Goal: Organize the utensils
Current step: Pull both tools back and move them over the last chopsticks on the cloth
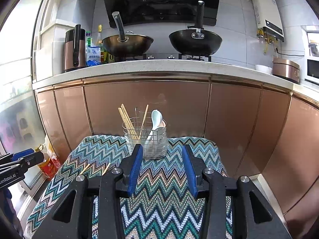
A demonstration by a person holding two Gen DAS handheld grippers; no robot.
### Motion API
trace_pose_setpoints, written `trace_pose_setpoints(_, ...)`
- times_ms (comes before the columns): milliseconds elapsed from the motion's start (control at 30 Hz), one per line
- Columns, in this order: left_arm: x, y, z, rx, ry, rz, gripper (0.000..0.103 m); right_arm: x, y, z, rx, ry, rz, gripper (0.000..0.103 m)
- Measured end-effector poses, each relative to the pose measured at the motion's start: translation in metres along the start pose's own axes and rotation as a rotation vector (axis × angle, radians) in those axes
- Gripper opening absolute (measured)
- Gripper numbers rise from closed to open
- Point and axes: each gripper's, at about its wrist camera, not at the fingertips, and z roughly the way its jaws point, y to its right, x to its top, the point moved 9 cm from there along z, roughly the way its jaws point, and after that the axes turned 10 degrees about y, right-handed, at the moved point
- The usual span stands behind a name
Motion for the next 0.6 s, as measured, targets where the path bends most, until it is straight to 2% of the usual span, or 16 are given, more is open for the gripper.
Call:
trace_pose_setpoints(300,-0.006,-0.005,-0.005,0.01,-0.017,0.006,0.047,-0.009,0.001,-0.005,0.002,-0.023,0.0,0.042)
trace_pose_setpoints(600,-0.017,-0.02,0.008,0.038,-0.062,0.019,0.048,-0.023,-0.007,0.003,0.025,-0.071,-0.003,0.044)
